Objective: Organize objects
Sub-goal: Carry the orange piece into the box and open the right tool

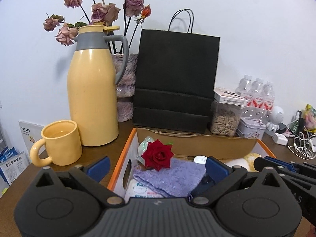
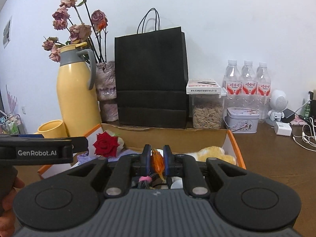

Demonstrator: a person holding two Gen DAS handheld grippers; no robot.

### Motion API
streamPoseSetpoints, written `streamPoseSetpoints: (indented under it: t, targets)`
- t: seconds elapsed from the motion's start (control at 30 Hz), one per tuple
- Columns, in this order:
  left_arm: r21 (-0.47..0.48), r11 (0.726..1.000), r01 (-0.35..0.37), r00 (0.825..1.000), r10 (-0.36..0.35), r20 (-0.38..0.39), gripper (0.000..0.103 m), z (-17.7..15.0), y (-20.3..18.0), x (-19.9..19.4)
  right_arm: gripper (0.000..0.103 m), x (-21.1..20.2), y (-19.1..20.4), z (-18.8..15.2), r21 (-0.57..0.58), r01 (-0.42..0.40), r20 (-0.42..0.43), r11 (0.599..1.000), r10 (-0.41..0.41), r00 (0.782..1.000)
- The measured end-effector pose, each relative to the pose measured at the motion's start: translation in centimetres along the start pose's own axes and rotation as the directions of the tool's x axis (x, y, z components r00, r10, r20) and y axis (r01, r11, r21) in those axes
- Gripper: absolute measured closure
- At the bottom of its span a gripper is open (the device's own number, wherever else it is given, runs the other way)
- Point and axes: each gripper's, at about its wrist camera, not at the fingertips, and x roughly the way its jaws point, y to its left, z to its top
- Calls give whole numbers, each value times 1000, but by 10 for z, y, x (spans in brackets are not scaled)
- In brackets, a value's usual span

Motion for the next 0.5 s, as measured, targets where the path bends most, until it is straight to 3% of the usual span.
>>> streamPoseSetpoints:
  t: [0.23,0.3,0.33,0.37,0.43,0.5]
  targets:
    - [9,1000,-12,1000,12,0,0,2,-1,16,88,18,-7,-2,-6,3,-49,1000,-3,999]
    - [10,1000,-17,1000,17,1,0,1,-1,16,65,21,-9,-4,1,14,-62,1000,-14,998]
    - [10,1000,-19,1000,19,2,0,1,0,15,29,21,-11,-4,3,24,-69,1000,-23,997]
    - [7,1000,-22,1000,22,3,0,1,1,14,10,21,-12,-5,3,38,-66,999,-37,997]
    - [2,1000,-25,1000,25,9,0,1,3,11,8,17,-12,-5,-8,59,-50,998,-60,997]
    - [1,1000,-28,999,28,18,0,1,5,6,0,13,-14,-4,2,66,-45,998,-66,997]
